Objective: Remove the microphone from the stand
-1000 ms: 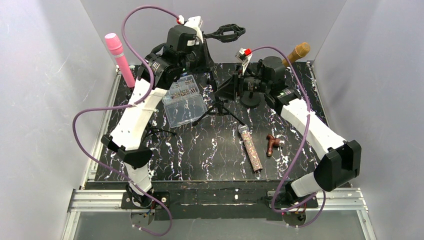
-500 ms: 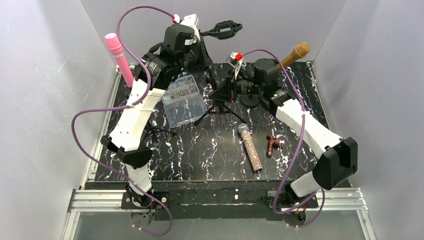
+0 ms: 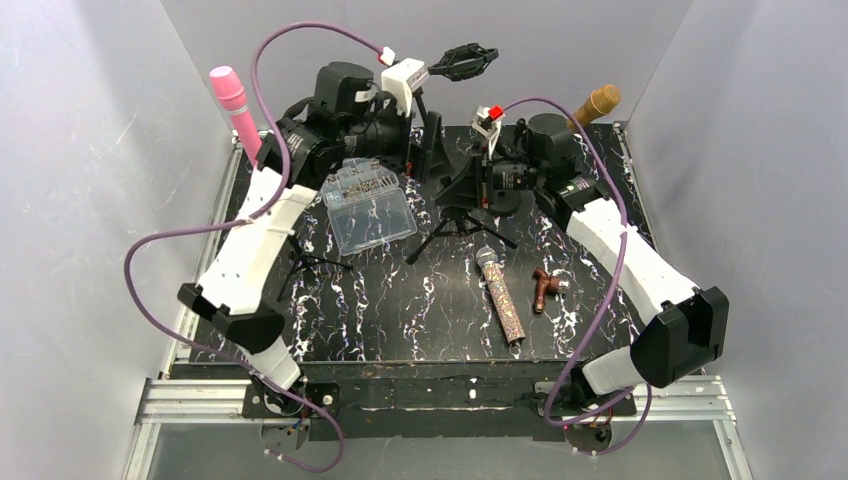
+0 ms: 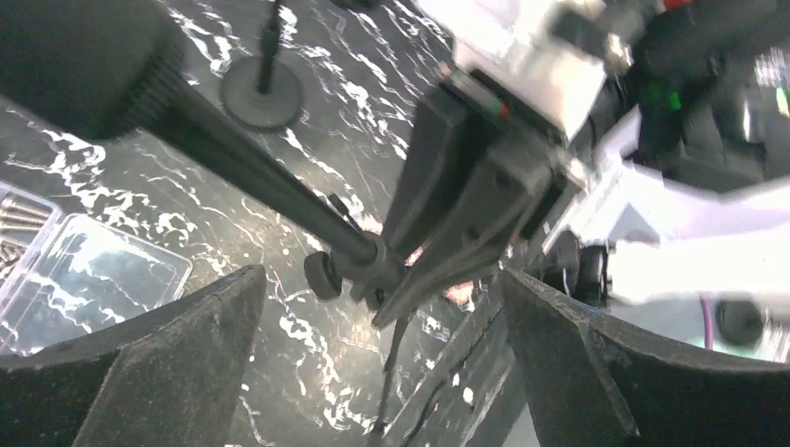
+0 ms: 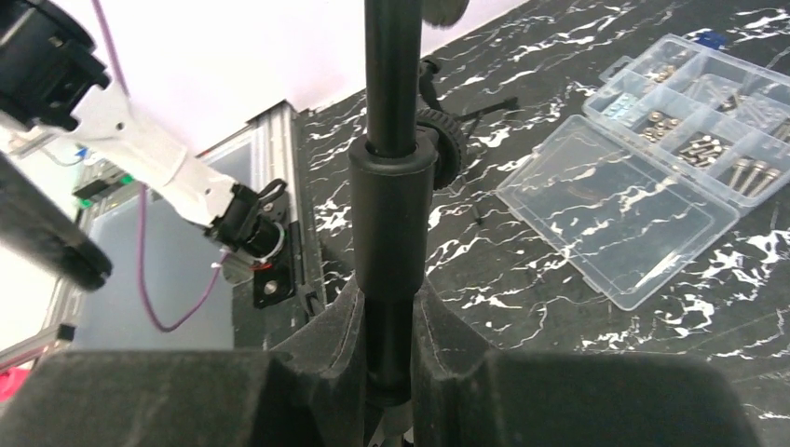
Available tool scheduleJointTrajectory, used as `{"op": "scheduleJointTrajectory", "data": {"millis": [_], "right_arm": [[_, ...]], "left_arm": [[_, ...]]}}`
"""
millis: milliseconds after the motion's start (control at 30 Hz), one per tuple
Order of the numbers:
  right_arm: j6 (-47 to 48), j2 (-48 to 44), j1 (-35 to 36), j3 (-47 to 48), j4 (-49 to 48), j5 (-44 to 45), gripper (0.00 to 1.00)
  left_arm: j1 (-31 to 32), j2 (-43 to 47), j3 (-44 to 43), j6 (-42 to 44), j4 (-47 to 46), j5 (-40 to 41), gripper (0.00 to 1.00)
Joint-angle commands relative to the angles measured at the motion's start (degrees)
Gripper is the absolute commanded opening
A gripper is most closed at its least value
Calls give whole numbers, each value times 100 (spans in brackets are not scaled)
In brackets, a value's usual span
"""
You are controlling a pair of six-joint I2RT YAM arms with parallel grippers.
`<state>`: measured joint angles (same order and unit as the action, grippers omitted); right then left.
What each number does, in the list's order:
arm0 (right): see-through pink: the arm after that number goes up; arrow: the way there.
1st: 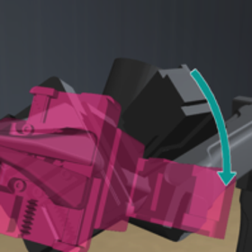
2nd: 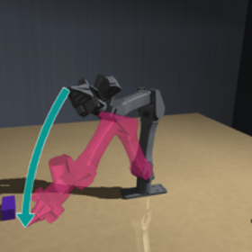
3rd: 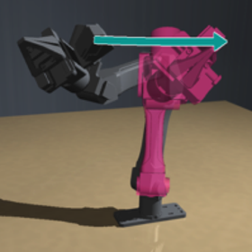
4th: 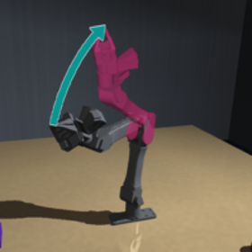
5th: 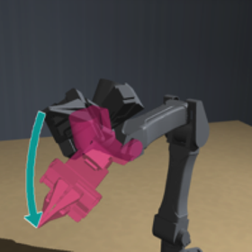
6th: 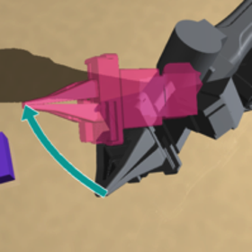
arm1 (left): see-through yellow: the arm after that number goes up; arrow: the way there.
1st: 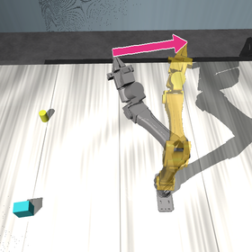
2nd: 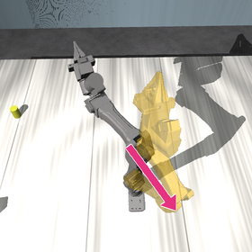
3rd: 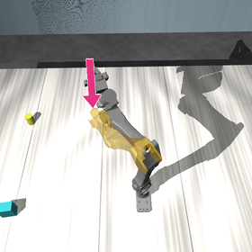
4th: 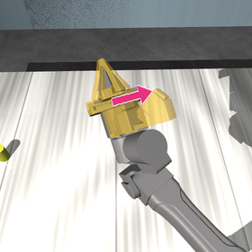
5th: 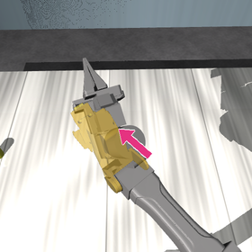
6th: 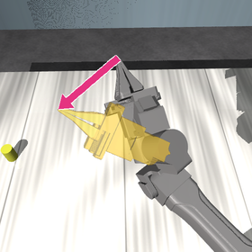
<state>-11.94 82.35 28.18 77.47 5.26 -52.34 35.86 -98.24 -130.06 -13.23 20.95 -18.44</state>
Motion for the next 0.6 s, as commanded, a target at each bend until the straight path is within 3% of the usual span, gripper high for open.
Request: {"op": "scheduleJointTrajectory", "data": {"millis": [0, 167, 267, 467, 567], "right_arm": [[-297, -446, -68, 422, -367, -1095, 1], [-1312, -443, -172, 102, -1591, -2052, 1], [-1993, -419, -173, -102, -2437, -2377, 1], [-2257, -414, -173, -214, -2795, -2473, 1], [-2440, -422, -173, -215, -3018, -2469, 1]], "left_arm": [[-252, 810, 486, 1661, 176, -2155, 98], [-384, 1061, 814, 2917, 576, -3251, 98], [-445, 1052, 871, 3203, 514, -3974, 92], [-448, 933, 1139, 2341, -763, -4537, 66], [-448, 882, 1219, 2290, -930, -4491, 62]]}}
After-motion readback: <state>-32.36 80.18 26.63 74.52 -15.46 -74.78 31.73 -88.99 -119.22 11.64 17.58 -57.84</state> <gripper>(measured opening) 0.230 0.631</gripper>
